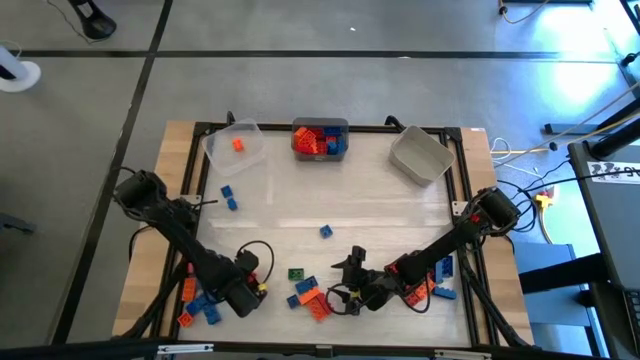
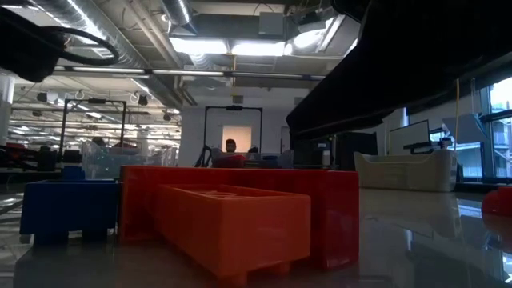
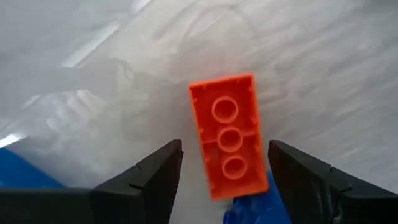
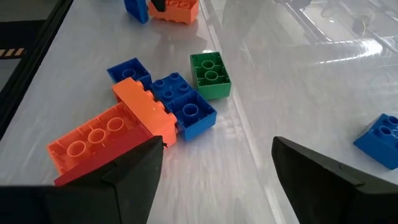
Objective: Sort blocks by size
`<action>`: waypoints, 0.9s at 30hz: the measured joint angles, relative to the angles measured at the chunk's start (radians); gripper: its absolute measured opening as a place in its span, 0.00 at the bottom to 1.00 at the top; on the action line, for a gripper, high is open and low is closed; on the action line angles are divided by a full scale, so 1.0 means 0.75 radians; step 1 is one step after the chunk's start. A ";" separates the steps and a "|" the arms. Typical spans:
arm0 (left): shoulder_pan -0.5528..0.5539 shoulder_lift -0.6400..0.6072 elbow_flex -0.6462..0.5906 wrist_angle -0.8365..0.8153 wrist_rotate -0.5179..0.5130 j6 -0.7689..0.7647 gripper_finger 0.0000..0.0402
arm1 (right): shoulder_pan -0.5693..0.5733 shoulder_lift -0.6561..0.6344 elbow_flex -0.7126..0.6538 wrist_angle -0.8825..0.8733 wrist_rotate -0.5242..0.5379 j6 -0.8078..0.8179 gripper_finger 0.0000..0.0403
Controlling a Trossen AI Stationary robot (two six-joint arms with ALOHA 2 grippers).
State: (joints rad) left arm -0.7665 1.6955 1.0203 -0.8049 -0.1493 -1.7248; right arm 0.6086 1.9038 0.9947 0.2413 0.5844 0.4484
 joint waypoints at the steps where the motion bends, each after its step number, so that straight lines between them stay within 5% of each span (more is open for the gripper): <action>1: 0.006 0.002 0.000 0.003 -0.005 0.002 0.57 | 0.000 0.000 0.000 0.000 0.000 0.000 0.74; 12: 0.029 0.106 0.005 0.025 -0.021 0.241 0.56 | 0.000 0.000 0.000 0.002 -0.001 0.000 0.74; 20: 0.062 0.119 0.016 0.049 -0.016 0.414 0.32 | 0.000 0.000 0.000 0.003 -0.001 0.000 0.74; 27: 0.158 0.089 0.101 -0.129 -0.111 0.638 0.30 | 0.000 0.000 0.000 0.003 -0.001 0.000 0.74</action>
State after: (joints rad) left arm -0.6477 1.7623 1.0962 -0.9018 -0.2324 -1.2462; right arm 0.6086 1.9038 0.9947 0.2440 0.5835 0.4484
